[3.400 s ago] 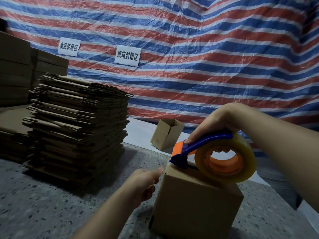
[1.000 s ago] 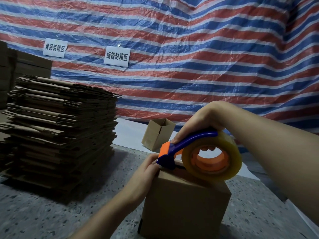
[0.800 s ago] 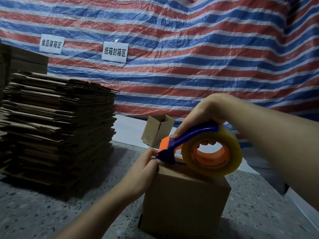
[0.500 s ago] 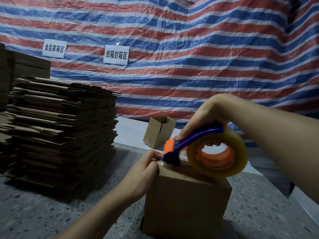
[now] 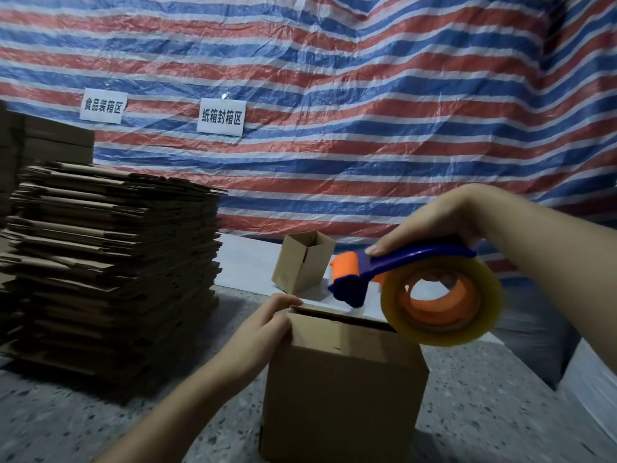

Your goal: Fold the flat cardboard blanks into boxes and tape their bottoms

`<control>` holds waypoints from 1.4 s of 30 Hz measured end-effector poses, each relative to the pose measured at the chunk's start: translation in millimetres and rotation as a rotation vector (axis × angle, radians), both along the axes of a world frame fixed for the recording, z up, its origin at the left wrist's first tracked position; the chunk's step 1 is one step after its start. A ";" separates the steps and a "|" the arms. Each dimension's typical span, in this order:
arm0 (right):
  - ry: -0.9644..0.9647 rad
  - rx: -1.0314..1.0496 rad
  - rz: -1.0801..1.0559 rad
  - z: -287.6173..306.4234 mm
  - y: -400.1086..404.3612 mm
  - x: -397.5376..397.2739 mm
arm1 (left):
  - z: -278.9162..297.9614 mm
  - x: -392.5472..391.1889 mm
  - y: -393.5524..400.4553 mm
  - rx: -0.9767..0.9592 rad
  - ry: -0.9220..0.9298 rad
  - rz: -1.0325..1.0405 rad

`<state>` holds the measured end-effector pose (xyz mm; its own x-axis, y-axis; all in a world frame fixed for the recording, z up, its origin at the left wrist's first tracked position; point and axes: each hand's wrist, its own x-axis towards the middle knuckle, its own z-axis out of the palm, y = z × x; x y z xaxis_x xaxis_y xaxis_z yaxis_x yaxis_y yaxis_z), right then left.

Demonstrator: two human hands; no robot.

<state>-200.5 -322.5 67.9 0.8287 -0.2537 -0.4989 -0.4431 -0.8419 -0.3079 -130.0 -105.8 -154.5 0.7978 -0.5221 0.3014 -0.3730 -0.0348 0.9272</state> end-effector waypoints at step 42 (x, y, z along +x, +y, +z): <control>-0.358 0.579 0.065 -54.2 7.1 15.6 | 50.7 39.6 42.9 -0.357 0.556 -0.140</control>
<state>-184.9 -315.4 13.7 0.9725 0.0276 -0.2313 -0.1838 -0.5189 -0.8349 -90.5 -62.9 -103.8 0.8161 -0.5766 0.0392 0.1841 0.3237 0.9281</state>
